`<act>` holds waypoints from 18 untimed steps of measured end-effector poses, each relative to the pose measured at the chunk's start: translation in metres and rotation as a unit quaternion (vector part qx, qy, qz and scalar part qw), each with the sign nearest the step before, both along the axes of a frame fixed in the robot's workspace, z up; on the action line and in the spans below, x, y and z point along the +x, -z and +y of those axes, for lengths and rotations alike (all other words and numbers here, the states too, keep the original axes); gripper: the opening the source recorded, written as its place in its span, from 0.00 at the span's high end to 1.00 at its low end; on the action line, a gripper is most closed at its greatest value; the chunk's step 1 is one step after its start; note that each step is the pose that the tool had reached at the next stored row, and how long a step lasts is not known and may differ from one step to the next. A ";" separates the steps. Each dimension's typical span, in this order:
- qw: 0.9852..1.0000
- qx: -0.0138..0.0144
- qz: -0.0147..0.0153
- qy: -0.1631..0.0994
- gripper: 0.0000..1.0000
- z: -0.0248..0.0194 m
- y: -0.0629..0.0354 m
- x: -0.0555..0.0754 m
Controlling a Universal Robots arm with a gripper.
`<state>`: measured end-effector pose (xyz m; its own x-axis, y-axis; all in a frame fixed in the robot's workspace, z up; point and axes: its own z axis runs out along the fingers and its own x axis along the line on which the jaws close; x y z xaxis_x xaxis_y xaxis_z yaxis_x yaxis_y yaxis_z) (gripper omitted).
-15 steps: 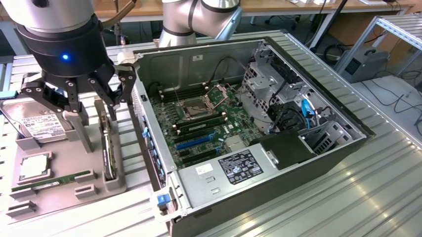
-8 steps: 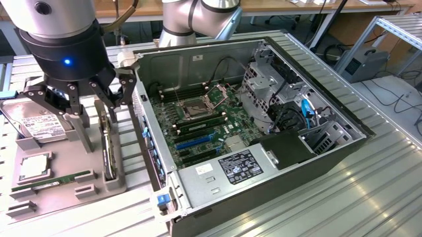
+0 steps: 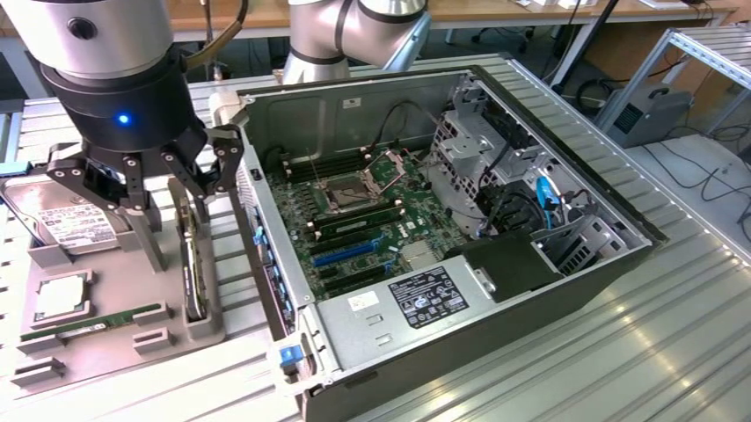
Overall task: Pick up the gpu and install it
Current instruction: 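Pick up the gpu and move the gpu toward the slot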
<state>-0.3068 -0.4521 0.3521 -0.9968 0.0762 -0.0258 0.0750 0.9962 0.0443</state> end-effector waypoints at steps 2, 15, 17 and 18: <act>1.000 0.000 0.000 0.000 0.52 0.0000 0.0015 0.000; 1.000 0.000 0.000 0.000 0.52 0.0000 0.0119 0.000; 1.000 0.000 0.000 0.000 0.52 0.0000 0.0130 0.000; 1.000 0.000 0.000 0.000 0.52 0.0000 0.0140 0.000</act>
<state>-0.3068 -0.4521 0.3382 -0.9968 0.0762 -0.0257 0.0750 0.9962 0.0443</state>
